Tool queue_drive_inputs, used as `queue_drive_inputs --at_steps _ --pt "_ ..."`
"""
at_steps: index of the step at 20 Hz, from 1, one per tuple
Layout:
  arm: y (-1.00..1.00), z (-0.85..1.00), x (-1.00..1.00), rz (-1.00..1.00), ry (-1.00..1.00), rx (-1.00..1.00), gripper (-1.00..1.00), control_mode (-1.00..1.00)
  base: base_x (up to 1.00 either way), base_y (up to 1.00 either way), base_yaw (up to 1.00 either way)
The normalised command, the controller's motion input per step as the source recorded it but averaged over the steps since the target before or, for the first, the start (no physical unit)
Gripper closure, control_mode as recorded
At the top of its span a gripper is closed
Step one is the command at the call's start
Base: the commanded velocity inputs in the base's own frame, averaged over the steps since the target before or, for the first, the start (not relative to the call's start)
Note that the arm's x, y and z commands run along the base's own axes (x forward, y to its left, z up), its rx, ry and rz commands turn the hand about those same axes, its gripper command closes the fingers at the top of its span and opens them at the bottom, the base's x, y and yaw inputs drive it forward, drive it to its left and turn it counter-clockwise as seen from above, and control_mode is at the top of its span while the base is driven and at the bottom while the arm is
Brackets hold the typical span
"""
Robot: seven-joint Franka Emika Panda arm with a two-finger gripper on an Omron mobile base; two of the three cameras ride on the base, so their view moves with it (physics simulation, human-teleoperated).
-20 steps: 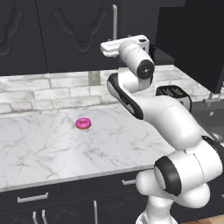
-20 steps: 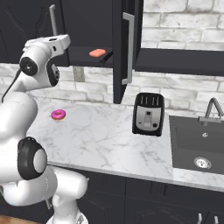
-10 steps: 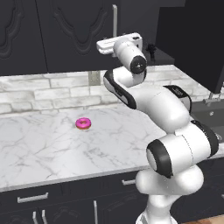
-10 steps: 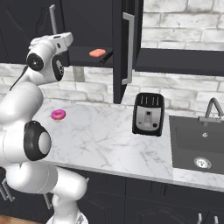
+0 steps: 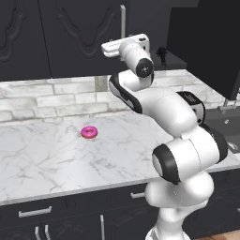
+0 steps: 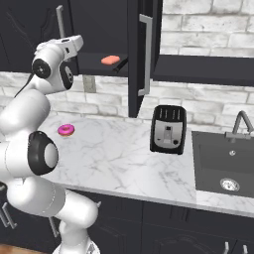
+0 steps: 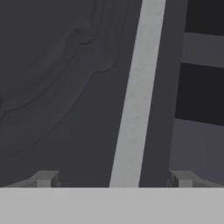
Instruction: Pick the bar soap and dish brush from the cabinet and place them on the counter.
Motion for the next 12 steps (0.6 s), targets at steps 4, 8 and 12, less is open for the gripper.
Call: queue_drive_inputs --at_steps 4,8,12 --pt "0.20 -0.09 0.45 -0.02 0.00 -0.03 1.00 -1.00 0.00 0.00 0.00" --pt "0.24 -0.10 0.50 -0.03 0.03 0.00 1.00 -1.00 0.00 0.00 0.00" --pt "0.18 -0.14 0.50 -0.02 0.15 -0.03 1.00 -1.00 0.00 0.00 0.00"
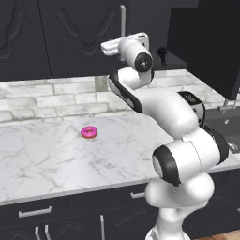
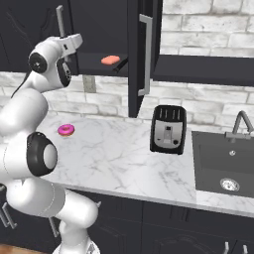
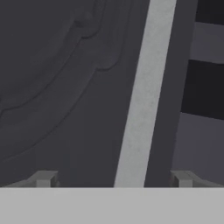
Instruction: Pick the bar soap and dish brush from the cabinet and place them on the counter.
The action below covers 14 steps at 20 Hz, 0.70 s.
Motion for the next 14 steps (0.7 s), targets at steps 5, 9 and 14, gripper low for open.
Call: queue_drive_inputs --at_steps 5,9,14 --pt "0.12 -0.14 0.54 -0.03 0.31 -0.06 1.00 -1.00 0.00 0.00 0.00" --pt "0.16 -0.21 0.52 -0.02 0.36 -0.10 1.00 -1.00 0.00 0.00 0.00" --pt "0.27 -0.33 0.33 -0.02 0.16 -0.12 1.00 -1.00 0.00 0.00 0.00"
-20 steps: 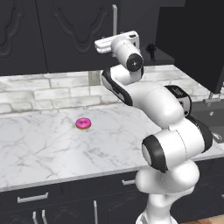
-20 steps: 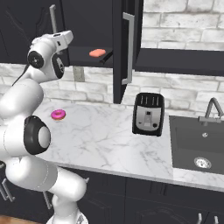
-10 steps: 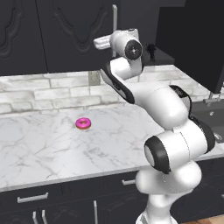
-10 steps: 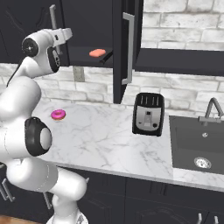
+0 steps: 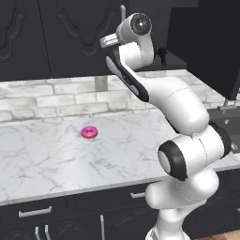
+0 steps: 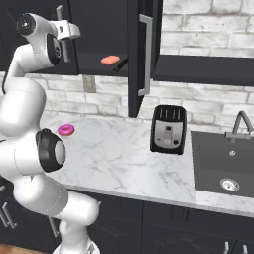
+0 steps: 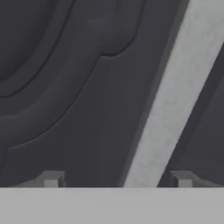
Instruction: Pick the bar soap and dish brush from the cabinet and place them on the counter.
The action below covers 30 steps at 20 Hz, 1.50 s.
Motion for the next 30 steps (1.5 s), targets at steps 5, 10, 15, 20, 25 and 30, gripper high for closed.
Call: queue_drive_inputs --at_steps 5,10,15,20,25,30 --pt "0.45 -0.46 0.05 -0.03 0.01 -0.12 1.00 -1.00 0.00 0.00 0.00" --pt "0.61 -0.50 -0.08 -0.05 0.00 -0.10 1.00 -1.00 0.00 0.00 0.00" --pt "0.66 -0.36 -0.26 -0.05 0.09 0.00 1.00 -1.00 0.00 0.00 0.00" --pt "0.76 -0.29 -0.48 -0.02 0.08 0.00 1.00 -1.00 0.00 0.00 0.00" --pt "0.89 -0.33 -0.59 0.00 0.01 0.00 1.00 -1.00 0.00 0.00 0.00" --pt "0.98 -0.37 -0.61 0.00 0.00 0.00 1.00 -1.00 0.00 0.00 0.00"
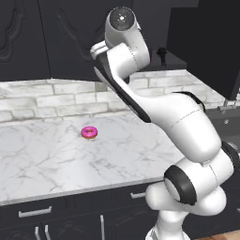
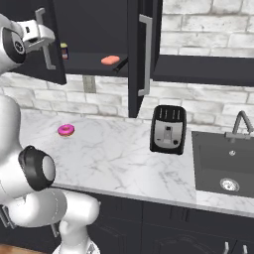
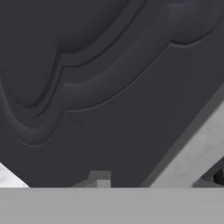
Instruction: Pick the bar soap and dish brush from the cabinet and place them on the counter.
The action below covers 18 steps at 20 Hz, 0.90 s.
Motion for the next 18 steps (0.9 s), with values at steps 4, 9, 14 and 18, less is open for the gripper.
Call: queue_drive_inputs --at_steps 4,9,14,18 --pt "1.00 -0.36 -0.63 0.00 0.00 0.00 1.00 -1.00 0.00 0.00 0.00" --pt "1.00 -0.34 -0.63 0.00 0.00 0.00 1.00 -1.00 0.00 0.00 0.00" --pt "1.00 -0.33 -0.57 0.00 0.00 0.00 1.00 -1.00 0.00 0.00 0.00" --pt "0.92 -0.40 -0.33 0.00 0.00 -0.03 1.00 -1.00 0.00 0.00 0.00"
